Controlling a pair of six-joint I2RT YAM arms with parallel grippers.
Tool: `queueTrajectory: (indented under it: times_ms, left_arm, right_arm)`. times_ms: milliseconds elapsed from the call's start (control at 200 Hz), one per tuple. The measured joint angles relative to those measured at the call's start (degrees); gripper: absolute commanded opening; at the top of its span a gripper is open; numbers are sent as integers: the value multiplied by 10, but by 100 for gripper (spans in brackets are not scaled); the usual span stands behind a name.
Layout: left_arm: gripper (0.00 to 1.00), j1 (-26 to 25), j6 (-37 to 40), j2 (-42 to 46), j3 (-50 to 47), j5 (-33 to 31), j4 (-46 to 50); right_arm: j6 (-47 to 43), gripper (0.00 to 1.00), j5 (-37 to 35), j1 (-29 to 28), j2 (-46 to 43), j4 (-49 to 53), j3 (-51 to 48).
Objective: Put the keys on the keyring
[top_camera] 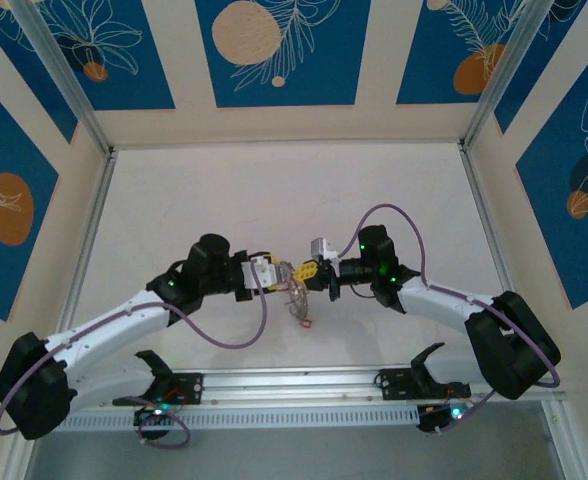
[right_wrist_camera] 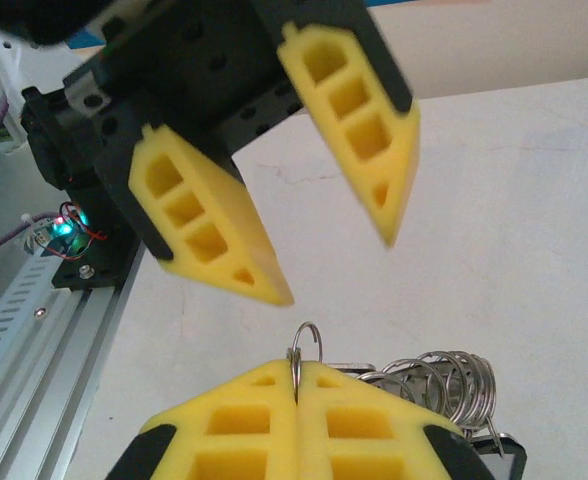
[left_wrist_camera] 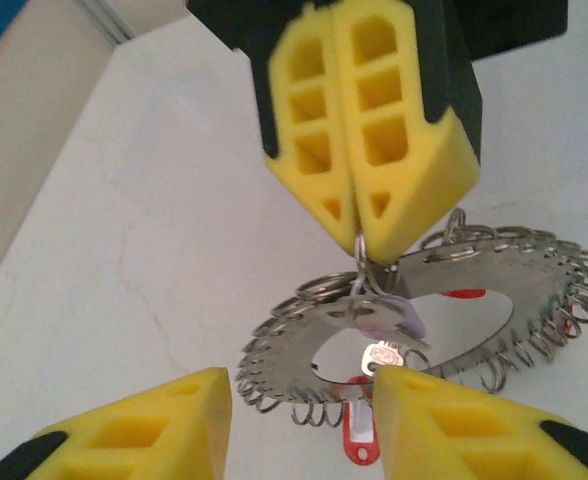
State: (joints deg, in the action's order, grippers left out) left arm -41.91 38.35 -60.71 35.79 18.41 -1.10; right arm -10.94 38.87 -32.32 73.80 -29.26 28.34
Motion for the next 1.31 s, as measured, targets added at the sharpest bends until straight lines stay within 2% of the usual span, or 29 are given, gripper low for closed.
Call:
queueTrajectory:
  times_ms: [165,455,725,785,940,1020,1080,1305]
  left_arm:
    - [43,1,-1,-8,2,16,-10]
    - [34,1,11,-63,16,52,-10]
    - [34,1,15,-69,24,64,-15]
    - [30,1,22,-69,24,64,-14]
    - [9,1,42,-69,31,66,-7]
    - [3,1,50,-69,34,67,-4]
    - [0,1,57,-70,35,67,3]
    - [0,0,75,-70,38,66,16]
  right_arm:
    - [0,0,2,0,0,0,0]
    - [0,0,4,0,0,-1,0]
    - [0,0,4,0,0,-1,0]
    - [0,0,4,0,0,-1,0]
    - [0,0,6,0,0,-1,0]
    - [0,0,8,0,0,-1,0]
    - [1,0,8,1,1,-1,0]
    - [23,0,5,2,1,-8,0]
